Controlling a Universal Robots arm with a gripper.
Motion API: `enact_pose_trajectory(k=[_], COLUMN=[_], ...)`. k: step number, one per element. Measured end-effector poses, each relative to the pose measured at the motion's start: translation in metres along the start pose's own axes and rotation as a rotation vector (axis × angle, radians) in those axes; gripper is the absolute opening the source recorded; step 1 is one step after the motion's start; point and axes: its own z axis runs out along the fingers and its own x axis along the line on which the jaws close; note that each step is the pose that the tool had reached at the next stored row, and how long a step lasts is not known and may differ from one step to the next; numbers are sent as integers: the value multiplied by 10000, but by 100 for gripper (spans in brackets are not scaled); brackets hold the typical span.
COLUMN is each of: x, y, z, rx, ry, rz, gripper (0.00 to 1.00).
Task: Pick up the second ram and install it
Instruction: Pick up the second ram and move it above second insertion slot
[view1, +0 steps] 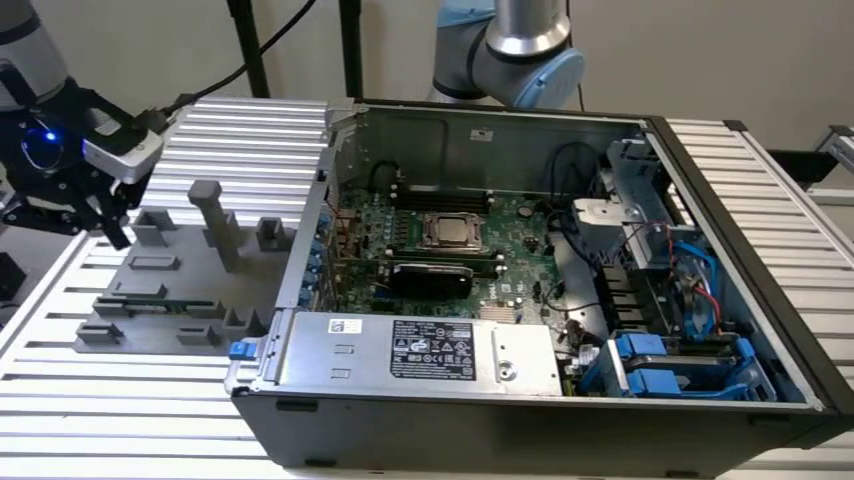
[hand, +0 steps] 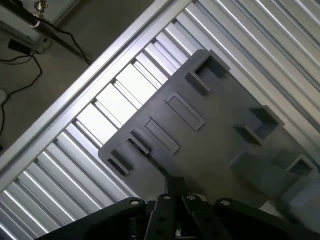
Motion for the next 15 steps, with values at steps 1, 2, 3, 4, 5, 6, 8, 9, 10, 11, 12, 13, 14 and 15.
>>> enact_pose_trajectory(k=[1, 2, 3, 4, 5, 6, 8, 9, 10, 11, 12, 13, 14, 15], x=[0, 0, 0, 0, 0, 0, 0, 0, 1, 1, 0, 0, 1, 1], y=[0, -1, -1, -1, -1, -1, -2, -2, -2, -2, -2, -3, -3, -3], z=[6, 11, 16, 22, 27, 33, 44, 49, 54, 60, 65, 71, 76, 81], rx=[9, 18, 27, 38, 50, 63, 85, 97, 108, 119, 131, 143, 154, 166], ry=[2, 4, 6, 7, 6, 5, 6, 7, 7, 7, 7, 6, 6, 7], rz=[-185, -365, -546, -724, -906, -1096, -1456, -1641, -1816, -2001, -2182, -2361, -2536, -2733], gripper=[0, 0, 0, 0, 0, 0, 0, 0, 0, 0, 0, 0, 0, 0])
